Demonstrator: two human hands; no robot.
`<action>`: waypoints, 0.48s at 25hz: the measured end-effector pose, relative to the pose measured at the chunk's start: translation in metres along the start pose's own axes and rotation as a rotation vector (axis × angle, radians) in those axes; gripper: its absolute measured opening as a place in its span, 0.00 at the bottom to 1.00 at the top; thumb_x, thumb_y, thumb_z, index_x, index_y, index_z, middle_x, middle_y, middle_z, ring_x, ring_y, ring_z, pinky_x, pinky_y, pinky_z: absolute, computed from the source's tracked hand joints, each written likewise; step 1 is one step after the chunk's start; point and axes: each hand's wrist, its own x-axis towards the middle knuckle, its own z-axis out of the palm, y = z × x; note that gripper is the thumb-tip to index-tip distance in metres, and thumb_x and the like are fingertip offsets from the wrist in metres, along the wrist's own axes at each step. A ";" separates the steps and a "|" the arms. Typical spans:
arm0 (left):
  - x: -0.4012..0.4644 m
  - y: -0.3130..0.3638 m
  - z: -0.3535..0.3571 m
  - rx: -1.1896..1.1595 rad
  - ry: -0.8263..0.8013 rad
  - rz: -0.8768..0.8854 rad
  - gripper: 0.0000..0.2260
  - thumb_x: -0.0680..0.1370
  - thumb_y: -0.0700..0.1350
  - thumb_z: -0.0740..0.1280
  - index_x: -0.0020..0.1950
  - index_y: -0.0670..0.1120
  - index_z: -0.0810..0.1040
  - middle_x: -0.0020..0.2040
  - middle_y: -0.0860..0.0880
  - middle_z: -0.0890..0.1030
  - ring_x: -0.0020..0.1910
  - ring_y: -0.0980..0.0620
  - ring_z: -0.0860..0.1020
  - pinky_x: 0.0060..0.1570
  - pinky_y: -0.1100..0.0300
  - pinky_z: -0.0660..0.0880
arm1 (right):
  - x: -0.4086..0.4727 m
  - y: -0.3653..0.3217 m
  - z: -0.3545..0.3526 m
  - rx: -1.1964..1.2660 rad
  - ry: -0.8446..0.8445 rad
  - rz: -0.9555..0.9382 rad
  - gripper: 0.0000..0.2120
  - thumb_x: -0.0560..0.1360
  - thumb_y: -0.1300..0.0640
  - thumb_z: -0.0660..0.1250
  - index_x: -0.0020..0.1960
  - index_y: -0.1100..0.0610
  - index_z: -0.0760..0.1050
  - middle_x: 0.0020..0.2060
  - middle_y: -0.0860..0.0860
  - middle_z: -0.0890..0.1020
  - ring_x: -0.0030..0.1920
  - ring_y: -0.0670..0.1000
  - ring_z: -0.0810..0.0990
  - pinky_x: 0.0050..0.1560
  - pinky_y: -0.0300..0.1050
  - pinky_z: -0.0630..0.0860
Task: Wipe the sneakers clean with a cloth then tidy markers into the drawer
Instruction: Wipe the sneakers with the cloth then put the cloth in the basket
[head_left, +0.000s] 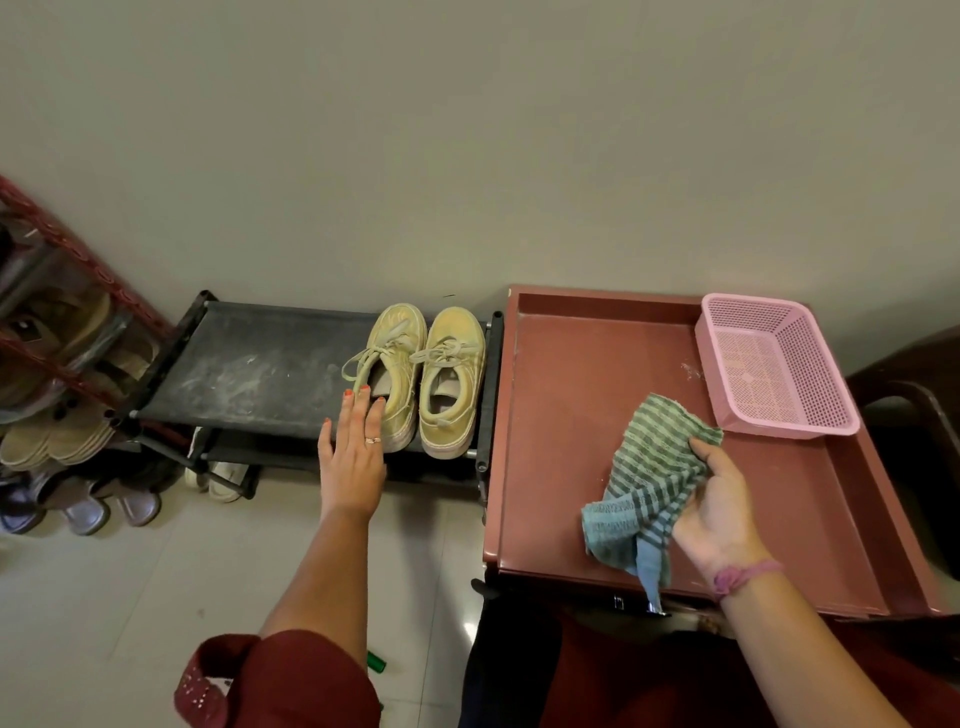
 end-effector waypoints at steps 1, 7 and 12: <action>0.003 0.000 0.002 0.013 0.006 -0.009 0.44 0.61 0.37 0.80 0.73 0.44 0.61 0.75 0.44 0.62 0.75 0.44 0.59 0.67 0.42 0.65 | 0.001 0.001 -0.001 -0.002 -0.004 0.002 0.19 0.77 0.53 0.61 0.65 0.60 0.73 0.58 0.57 0.81 0.57 0.57 0.80 0.60 0.59 0.73; 0.010 -0.001 0.001 -0.082 0.046 -0.064 0.35 0.60 0.35 0.78 0.64 0.42 0.69 0.67 0.43 0.73 0.72 0.44 0.67 0.65 0.41 0.67 | -0.001 0.001 -0.003 -0.020 -0.017 0.000 0.30 0.65 0.52 0.66 0.66 0.60 0.73 0.58 0.58 0.80 0.56 0.57 0.80 0.57 0.57 0.76; 0.015 -0.011 -0.026 -0.212 0.042 -0.072 0.38 0.63 0.41 0.79 0.70 0.40 0.67 0.69 0.43 0.71 0.75 0.46 0.61 0.73 0.44 0.54 | -0.003 -0.006 -0.001 0.005 -0.018 -0.013 0.26 0.70 0.54 0.65 0.67 0.60 0.72 0.58 0.58 0.81 0.56 0.57 0.80 0.56 0.58 0.75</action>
